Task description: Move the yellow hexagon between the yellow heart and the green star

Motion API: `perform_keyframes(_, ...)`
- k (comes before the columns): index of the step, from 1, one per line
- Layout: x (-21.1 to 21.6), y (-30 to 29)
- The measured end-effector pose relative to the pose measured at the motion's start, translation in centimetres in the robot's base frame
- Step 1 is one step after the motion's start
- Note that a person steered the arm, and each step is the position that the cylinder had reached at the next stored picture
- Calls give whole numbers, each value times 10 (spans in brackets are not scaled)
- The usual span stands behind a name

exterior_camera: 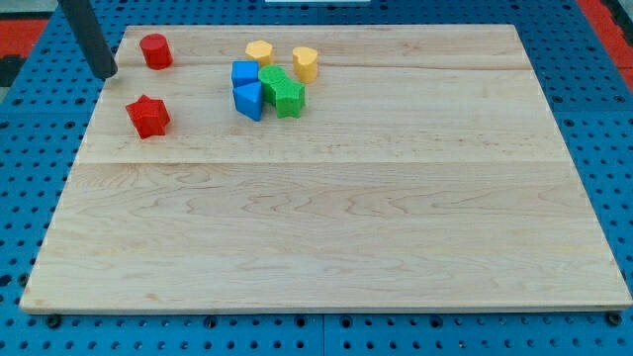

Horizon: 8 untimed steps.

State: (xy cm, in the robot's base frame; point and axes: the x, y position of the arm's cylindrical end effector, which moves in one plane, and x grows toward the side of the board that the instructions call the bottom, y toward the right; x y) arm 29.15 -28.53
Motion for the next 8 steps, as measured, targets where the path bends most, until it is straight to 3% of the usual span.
perform_keyframes(1,0,7)
perform_keyframes(4,3,161)
perform_keyframes(6,-48,168)
perform_keyframes(7,-38,228)
perform_keyframes(8,1,290)
